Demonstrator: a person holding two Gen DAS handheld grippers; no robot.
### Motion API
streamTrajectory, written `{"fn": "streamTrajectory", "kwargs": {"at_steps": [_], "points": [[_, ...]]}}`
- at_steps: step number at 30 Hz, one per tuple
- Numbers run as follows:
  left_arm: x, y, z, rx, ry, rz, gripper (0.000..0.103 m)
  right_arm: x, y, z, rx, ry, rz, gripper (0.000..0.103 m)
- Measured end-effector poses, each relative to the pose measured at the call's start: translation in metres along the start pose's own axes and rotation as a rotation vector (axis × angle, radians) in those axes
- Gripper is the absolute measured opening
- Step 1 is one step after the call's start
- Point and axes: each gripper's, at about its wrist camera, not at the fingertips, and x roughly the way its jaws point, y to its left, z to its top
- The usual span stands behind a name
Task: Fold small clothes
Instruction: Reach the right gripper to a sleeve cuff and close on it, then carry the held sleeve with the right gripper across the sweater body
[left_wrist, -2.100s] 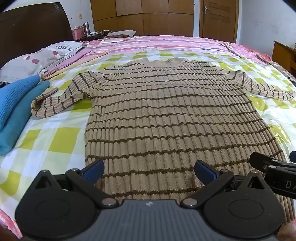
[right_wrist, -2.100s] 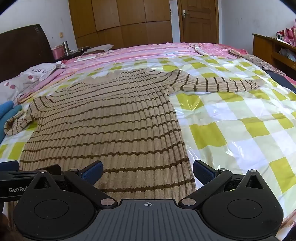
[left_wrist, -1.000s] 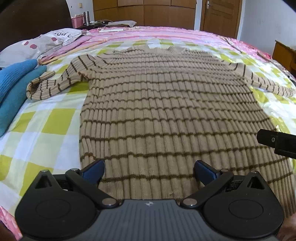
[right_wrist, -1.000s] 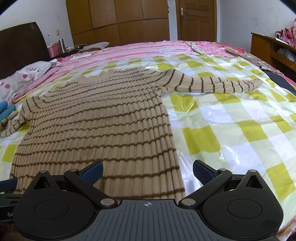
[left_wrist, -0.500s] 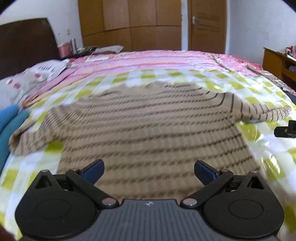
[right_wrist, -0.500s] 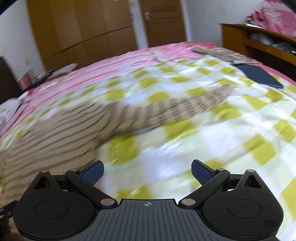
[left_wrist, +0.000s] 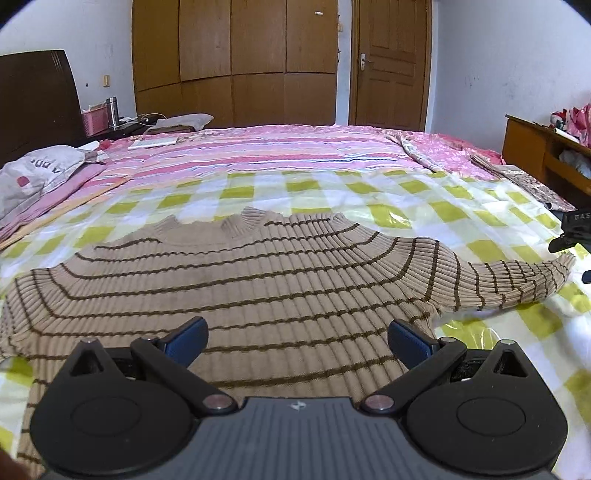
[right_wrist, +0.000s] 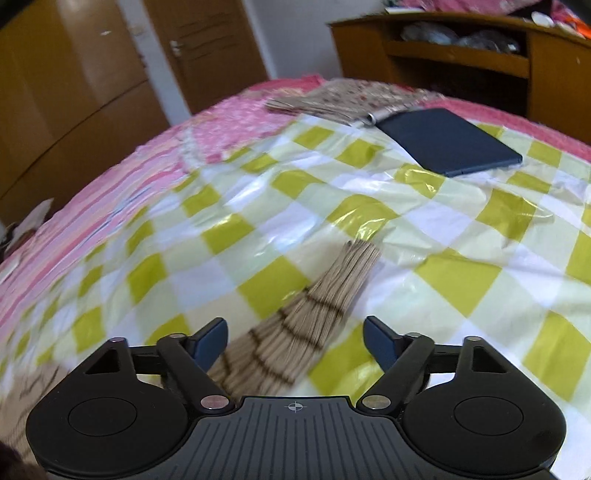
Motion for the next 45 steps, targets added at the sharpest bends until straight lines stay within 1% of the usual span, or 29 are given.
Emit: {"fn": "streamTrajectory", "kwargs": {"at_steps": [2,4,6,7,8,9,10,11,12,14,15,18,22,26,28,31,34,35,37,38,40,41,42,43,44,45], "points": [[0.002,0.0,-0.002,0.003,0.001,-0.003,0.103,0.012,-0.003,0.005,0.026,0.032,-0.026,0.075],[0.002,0.001,-0.005,0.011,-0.002,-0.003,0.103,0.023,-0.006,0.006,0.035,0.056,-0.057,0.069],[0.0,0.003,-0.008,0.015,-0.004,-0.003,0.103,0.031,-0.006,0.006,0.025,0.074,-0.09,0.061],[-0.002,0.004,-0.009,0.014,-0.005,-0.003,0.103,0.033,-0.006,0.005,0.016,0.082,-0.099,0.059],[-0.004,0.007,-0.01,0.011,-0.008,-0.002,0.103,0.034,-0.006,0.005,0.007,0.085,-0.103,0.053],[-0.008,0.01,-0.011,0.008,-0.013,0.002,0.103,0.034,-0.006,0.005,0.003,0.081,-0.104,0.036],[-0.011,0.013,-0.011,0.005,-0.022,0.01,0.103,0.031,-0.009,0.005,0.017,0.084,-0.093,0.024],[-0.016,0.018,-0.011,0.003,-0.034,0.022,0.103,0.029,-0.014,0.005,0.048,0.098,-0.064,0.012],[-0.021,0.022,-0.011,0.0,-0.048,0.033,0.103,0.024,-0.019,0.006,0.086,0.109,-0.025,0.012],[-0.033,0.033,-0.01,-0.015,-0.078,0.053,0.103,0.008,-0.023,0.005,0.104,0.082,0.01,0.012],[-0.039,0.038,-0.009,-0.024,-0.091,0.06,0.103,-0.002,-0.022,0.004,0.093,0.064,0.023,0.012],[-0.06,0.06,-0.008,-0.054,-0.132,0.09,0.103,-0.039,-0.017,0.001,0.058,0.012,0.1,0.011],[-0.088,0.093,-0.011,-0.085,-0.167,0.154,0.103,-0.088,0.008,-0.003,-0.023,-0.054,0.209,0.011],[-0.107,0.125,-0.02,-0.111,-0.177,0.229,0.103,-0.116,0.069,-0.012,-0.115,-0.072,0.348,0.009],[-0.11,0.142,-0.024,-0.137,-0.185,0.254,0.103,-0.128,0.112,-0.025,-0.196,-0.085,0.421,0.007],[-0.102,0.168,-0.031,-0.186,-0.18,0.273,0.103,-0.136,0.178,-0.055,-0.332,-0.073,0.493,0.007],[-0.09,0.19,-0.037,-0.223,-0.169,0.292,0.103,-0.132,0.239,-0.093,-0.474,-0.036,0.551,0.004],[-0.088,0.196,-0.04,-0.23,-0.168,0.295,0.103,-0.13,0.251,-0.107,-0.505,-0.019,0.567,0.004],[-0.087,0.205,-0.046,-0.221,-0.169,0.301,0.103,-0.126,0.269,-0.126,-0.564,0.011,0.574,0.004],[-0.085,0.208,-0.049,-0.206,-0.17,0.306,0.103,-0.126,0.271,-0.132,-0.586,0.003,0.562,0.004],[-0.08,0.211,-0.052,-0.182,-0.161,0.307,0.103,-0.124,0.262,-0.134,-0.613,-0.023,0.513,0.005],[-0.078,0.212,-0.052,-0.184,-0.154,0.294,0.103,-0.122,0.253,-0.133,-0.632,-0.042,0.481,0.014],[-0.077,0.213,-0.052,-0.19,-0.151,0.28,0.103,-0.118,0.24,-0.132,-0.647,-0.058,0.444,0.019],[-0.077,0.213,-0.052,-0.196,-0.15,0.267,0.103,-0.112,0.227,-0.13,-0.665,-0.071,0.397,0.021],[-0.077,0.213,-0.052,-0.199,-0.149,0.258,0.103,-0.107,0.216,-0.13,-0.685,-0.074,0.356,0.028],[-0.076,0.212,-0.052,-0.198,-0.148,0.252,0.103,-0.101,0.205,-0.129,-0.706,-0.064,0.319,0.04]]}}
